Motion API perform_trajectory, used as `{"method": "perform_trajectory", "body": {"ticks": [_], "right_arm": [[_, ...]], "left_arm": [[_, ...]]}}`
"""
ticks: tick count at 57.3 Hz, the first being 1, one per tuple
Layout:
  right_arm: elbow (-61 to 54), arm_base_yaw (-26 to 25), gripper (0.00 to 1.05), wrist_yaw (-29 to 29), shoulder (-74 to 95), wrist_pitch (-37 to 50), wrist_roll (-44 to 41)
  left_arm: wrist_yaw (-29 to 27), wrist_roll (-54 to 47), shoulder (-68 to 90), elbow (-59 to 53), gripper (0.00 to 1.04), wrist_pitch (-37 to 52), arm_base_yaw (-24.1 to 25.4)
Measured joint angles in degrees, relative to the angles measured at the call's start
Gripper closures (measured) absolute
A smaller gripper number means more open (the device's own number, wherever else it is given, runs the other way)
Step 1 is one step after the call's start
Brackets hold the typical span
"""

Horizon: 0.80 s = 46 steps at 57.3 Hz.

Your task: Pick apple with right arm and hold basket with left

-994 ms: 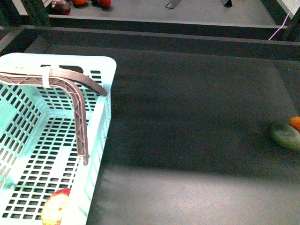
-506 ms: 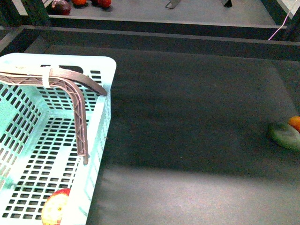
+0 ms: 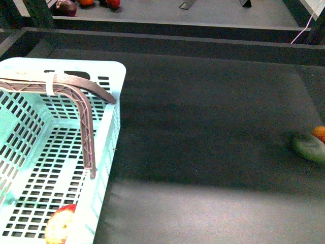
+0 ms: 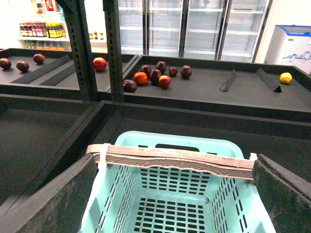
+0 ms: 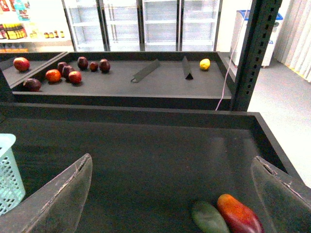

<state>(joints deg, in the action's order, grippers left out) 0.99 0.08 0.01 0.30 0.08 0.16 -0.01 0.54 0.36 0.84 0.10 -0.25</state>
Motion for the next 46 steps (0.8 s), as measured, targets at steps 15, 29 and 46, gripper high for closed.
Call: {"method": "perform_trajectory", "body": {"ticks": [15, 29, 46], "right_arm": [[0.0, 0.0, 0.09, 0.0, 0.0, 0.0, 0.0], [0.0, 0.0, 0.09, 0.0, 0.0, 0.0, 0.0], [0.0, 0.0, 0.09, 0.0, 0.0, 0.0, 0.0]], "left_arm": [[0.0, 0.0, 0.0, 0.0, 0.07, 0.0, 0.0], [0.0, 0.0, 0.0, 0.0, 0.07, 0.0, 0.0], [0.0, 0.0, 0.0, 0.0, 0.07, 0.0, 0.0]]}}
